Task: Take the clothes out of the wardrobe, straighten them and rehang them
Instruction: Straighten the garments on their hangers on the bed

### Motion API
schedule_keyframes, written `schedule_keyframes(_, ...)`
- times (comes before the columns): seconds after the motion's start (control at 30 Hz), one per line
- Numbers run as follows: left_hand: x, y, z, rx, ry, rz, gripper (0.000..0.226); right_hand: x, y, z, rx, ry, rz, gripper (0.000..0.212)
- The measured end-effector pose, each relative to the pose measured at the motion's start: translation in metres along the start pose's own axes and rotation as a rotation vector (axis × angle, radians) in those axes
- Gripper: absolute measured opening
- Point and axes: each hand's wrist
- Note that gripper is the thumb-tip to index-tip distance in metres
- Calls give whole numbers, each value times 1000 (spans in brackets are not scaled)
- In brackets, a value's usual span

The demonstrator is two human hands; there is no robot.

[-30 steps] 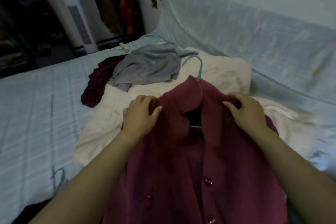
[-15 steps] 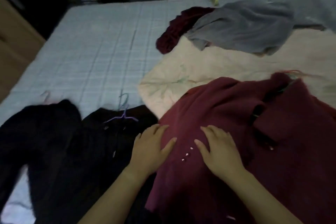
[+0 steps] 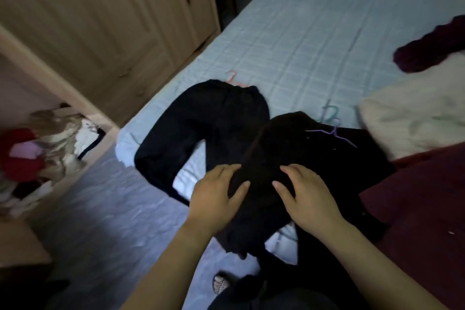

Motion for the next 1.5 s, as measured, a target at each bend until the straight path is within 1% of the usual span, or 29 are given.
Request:
schedule_keyframes(0.1,-15,-63,-42,17,39,-53,63,19,-81,29,10,-42,-78,67)
schedule_keyframes(0.2,-21,-114,-67,14,39,-100,51,40,-135,50,13,-69,-141,54)
schedule_keyframes(0.27,-15,-140,-79,24,54,-115,49,55,-157,58,28,-74,-151,50)
schedule_keyframes(0.33,-1,-160,-89,21,68,-122,54,71,-169,66,33,-80,-144,48)
schedule_keyframes(0.47,49,-191,-100,-8,45,-88,58,115,-176,76,50,-53,-96,48)
schedule_keyframes(0.63,129,-228,-103,-5,-13,-27,46,187,-170,84,107,-41,1,49)
schedule_keyframes(0.8,216,-264,-103,15,-126,27,41,276,-153,92,121,-46,106,49)
schedule_keyframes(0.87,246,-277,-99,5,-151,39,40,304,-145,97,108,-66,122,50)
schedule_keyframes(0.93,288,-294,-86,-16,-209,48,39,340,-131,105,99,-93,161,51)
schedule_keyframes(1.1,400,-347,-37,-6,-393,66,37,428,-92,137,53,-151,261,51)
schedule_keyframes(1.23,490,-402,15,55,-524,15,43,495,-50,169,3,-167,395,52)
schedule_keyframes(1.33,541,-434,53,122,-534,-25,53,537,-17,190,-5,-120,525,55)
schedule_keyframes(1.4,561,-446,80,104,-524,-46,58,558,4,203,-3,-71,617,59)
schedule_keyframes(1.5,566,-454,115,72,-534,-81,63,579,26,217,80,-98,740,65)
Point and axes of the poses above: each hand's wrist, its own x-axis towards the middle knuckle, its own z-axis out of the palm, y = z × x, and after that the axes turned 7 degrees about z, right-handed
